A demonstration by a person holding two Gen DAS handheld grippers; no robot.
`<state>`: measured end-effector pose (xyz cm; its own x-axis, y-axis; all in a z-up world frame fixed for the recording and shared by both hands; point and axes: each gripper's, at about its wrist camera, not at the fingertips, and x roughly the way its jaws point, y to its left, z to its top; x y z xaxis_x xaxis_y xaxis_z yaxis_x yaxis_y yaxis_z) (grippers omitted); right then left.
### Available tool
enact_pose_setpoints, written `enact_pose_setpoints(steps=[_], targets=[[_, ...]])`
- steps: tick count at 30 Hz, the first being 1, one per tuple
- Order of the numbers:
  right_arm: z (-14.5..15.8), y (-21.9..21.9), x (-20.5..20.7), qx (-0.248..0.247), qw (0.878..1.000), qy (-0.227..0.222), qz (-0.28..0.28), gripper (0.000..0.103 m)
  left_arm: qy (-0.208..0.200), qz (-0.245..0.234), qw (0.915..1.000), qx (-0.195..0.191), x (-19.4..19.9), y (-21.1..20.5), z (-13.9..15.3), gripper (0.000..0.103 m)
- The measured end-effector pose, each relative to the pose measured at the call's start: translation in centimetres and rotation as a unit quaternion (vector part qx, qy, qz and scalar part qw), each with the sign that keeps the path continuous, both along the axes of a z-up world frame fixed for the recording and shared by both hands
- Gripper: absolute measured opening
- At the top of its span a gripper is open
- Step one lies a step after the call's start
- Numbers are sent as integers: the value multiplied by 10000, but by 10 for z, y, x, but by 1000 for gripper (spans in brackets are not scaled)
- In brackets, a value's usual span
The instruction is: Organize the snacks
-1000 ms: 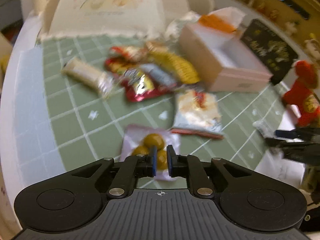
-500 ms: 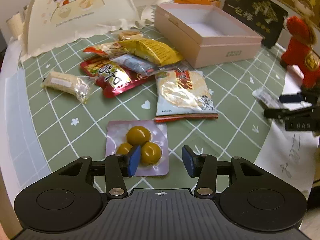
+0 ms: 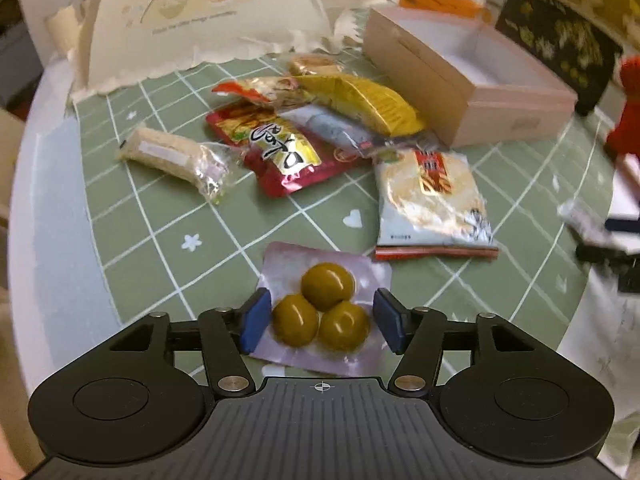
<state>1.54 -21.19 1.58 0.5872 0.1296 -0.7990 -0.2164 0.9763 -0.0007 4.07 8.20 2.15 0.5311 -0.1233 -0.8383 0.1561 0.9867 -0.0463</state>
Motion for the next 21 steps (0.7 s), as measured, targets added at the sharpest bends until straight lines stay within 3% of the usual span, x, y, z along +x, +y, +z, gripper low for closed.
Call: enact_pose_setpoints(steps=[4,6,7,8,10,14,21], targets=[[0,1,-2,-25,10000,-56,2,72,-196,15,9997,-143,-2,6,0,54],[1,3,-3,-55,9999,-86,129,60,-242,-53,9996,-124,-5,4,0,54],[2,5,-4,-35,9997,-86,241,44,-253,-87,9995,-150,-7,3,1,50],[4,7,-5,-38,9993,-68,368,39,-273,-149,9993,-213,-9,2,3,44],[6,11,-7,-116,9987,-42,495,38,-364,-288,9985,-290,-15,-2,8,31],[14,2,-8,5,9992,-38,401,36,-471,-578,9971,-158,-23,-13,18,31],[27,-13,-10,121,9996,-165,186,36,-411,-406,9982,-145,-29,-12,25,31]])
